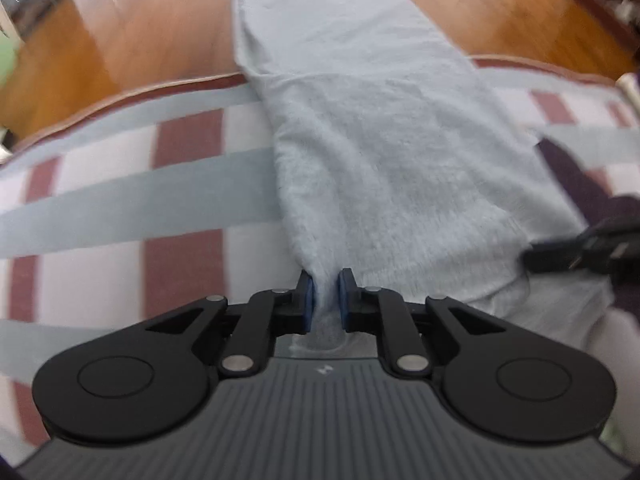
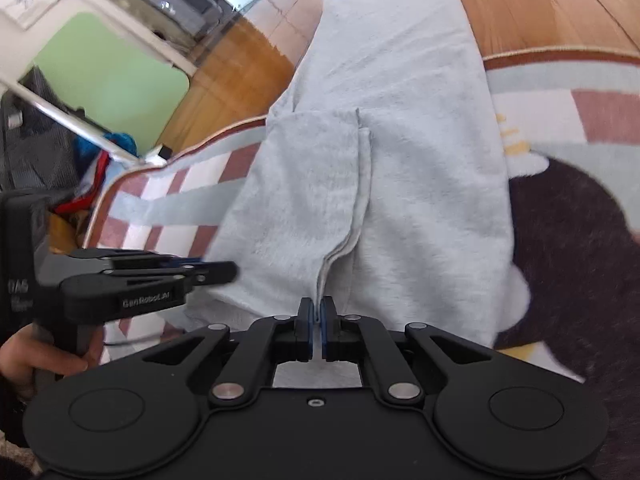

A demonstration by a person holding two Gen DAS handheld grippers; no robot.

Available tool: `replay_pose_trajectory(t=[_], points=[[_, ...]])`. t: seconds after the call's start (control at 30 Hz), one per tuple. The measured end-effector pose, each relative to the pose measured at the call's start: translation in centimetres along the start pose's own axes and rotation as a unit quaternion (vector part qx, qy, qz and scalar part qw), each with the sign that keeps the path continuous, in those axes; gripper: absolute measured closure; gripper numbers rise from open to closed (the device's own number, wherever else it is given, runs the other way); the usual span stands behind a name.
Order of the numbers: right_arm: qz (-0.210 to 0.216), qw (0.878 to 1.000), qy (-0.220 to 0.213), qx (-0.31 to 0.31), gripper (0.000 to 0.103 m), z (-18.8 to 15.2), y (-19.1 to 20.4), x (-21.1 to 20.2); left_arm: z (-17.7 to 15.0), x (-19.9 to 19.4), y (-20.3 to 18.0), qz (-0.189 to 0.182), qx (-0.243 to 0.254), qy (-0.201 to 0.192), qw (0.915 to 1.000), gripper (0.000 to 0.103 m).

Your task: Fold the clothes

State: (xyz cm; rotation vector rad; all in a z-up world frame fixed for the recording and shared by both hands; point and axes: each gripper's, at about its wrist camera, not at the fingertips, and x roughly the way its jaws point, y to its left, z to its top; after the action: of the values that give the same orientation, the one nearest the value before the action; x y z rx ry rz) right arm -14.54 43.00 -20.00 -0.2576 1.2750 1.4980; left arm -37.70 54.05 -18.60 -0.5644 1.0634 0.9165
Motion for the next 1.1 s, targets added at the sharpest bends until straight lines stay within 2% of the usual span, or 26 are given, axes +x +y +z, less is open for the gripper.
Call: replay_pose_trajectory(t=[0.03, 0.1, 0.13, 0.17, 0.2, 0.23, 0.3, 0.33, 0.47, 0.53, 0.6, 0.63, 0.67, 0.7, 0.73, 0.83, 0.93, 1.03, 1.1], points=[[-0.013, 1.000, -0.003, 0.001, 0.093, 0.2, -0.6, -0.5, -0.2, 0.2, 0.4, 0.013, -0.008, 0.011, 0.9998, 0.095], [-0.040, 0.999, -0.008, 0.003, 0.085, 0.6, -1.9, -1.5, -0.2, 0.2, 2.0, 0.001, -0.051, 0.021, 0.9985, 0.095], [-0.054, 0.998, -0.011, 0.003, 0.082, 0.8, -2.5, -2.0, -0.3, 0.2, 3.0, -0.022, -0.081, 0.022, 0.9962, 0.092], [-0.058, 0.998, -0.014, 0.017, 0.075, 0.8, -3.5, -2.6, -0.4, 0.2, 4.0, -0.045, -0.112, 0.024, 0.9924, 0.092], [-0.051, 0.998, -0.016, 0.045, 0.062, 0.6, -4.8, -3.4, -0.5, 0.4, 5.2, -0.069, -0.147, 0.026, 0.9864, 0.091], [-0.043, 0.996, -0.019, 0.074, 0.056, 0.4, -6.2, -4.2, -0.8, 0.6, 6.4, -0.093, -0.180, 0.029, 0.9787, 0.086], [-0.017, 0.993, -0.012, 0.114, 0.054, -0.2, -8.1, -4.9, -1.6, 1.0, 8.4, -0.121, -0.237, 0.037, 0.9632, 0.081], [-0.002, 0.991, -0.006, 0.130, 0.054, -0.6, -8.9, -5.2, -1.8, 1.1, 8.5, -0.120, -0.250, 0.035, 0.9601, 0.079], [0.070, 0.979, 0.030, 0.189, 0.053, -2.3, -10.9, -4.9, -1.1, 1.7, 7.7, -0.133, -0.238, 0.031, 0.9617, 0.067], [0.081, 0.981, 0.033, 0.170, 0.053, -2.5, -9.8, -4.5, -0.9, 2.8, 6.9, -0.153, -0.226, 0.043, 0.9611, 0.066], [0.093, 0.986, 0.028, 0.139, 0.051, -2.5, -8.3, -4.2, -0.8, 2.5, 6.1, -0.153, -0.203, 0.037, 0.9665, 0.072], [0.099, 0.987, 0.025, 0.123, 0.049, -2.5, -7.6, -4.1, -0.7, 2.3, 6.0, -0.169, -0.201, 0.026, 0.9646, 0.080], [0.105, 0.989, 0.023, 0.107, 0.053, -2.5, -6.8, -3.9, -0.6, 2.0, 5.9, -0.185, -0.199, 0.016, 0.9623, 0.081], [0.110, 0.990, 0.020, 0.091, 0.084, -2.5, -6.1, -3.8, -0.4, 1.9, 5.8, -0.201, -0.198, 0.008, 0.9594, 0.082], [0.116, 0.990, 0.018, 0.075, 0.092, -2.5, -5.3, -3.6, -0.3, 1.7, 5.6, -0.217, -0.197, 0.001, 0.9562, 0.082], [0.132, 0.991, -0.002, 0.038, 0.092, -1.9, -3.5, -4.0, 0.1, 2.1, 5.1, -0.240, -0.198, -0.003, 0.9504, 0.082], [0.133, 0.990, -0.013, 0.038, 0.092, -0.5, -2.8, -4.3, 0.1, 2.6, 5.4, -0.257, -0.216, 0.005, 0.9420, 0.081], [0.126, 0.991, -0.009, 0.045, 0.092, 0.0, -3.3, -4.4, -0.1, 2.7, 5.1, -0.231, -0.211, 0.017, 0.9496, 0.077], [0.125, 0.991, -0.006, 0.055, 0.092, -0.5, -3.7, -4.7, -0.5, 2.8, 4.9, -0.200, -0.206, 0.033, 0.9574, 0.069]])
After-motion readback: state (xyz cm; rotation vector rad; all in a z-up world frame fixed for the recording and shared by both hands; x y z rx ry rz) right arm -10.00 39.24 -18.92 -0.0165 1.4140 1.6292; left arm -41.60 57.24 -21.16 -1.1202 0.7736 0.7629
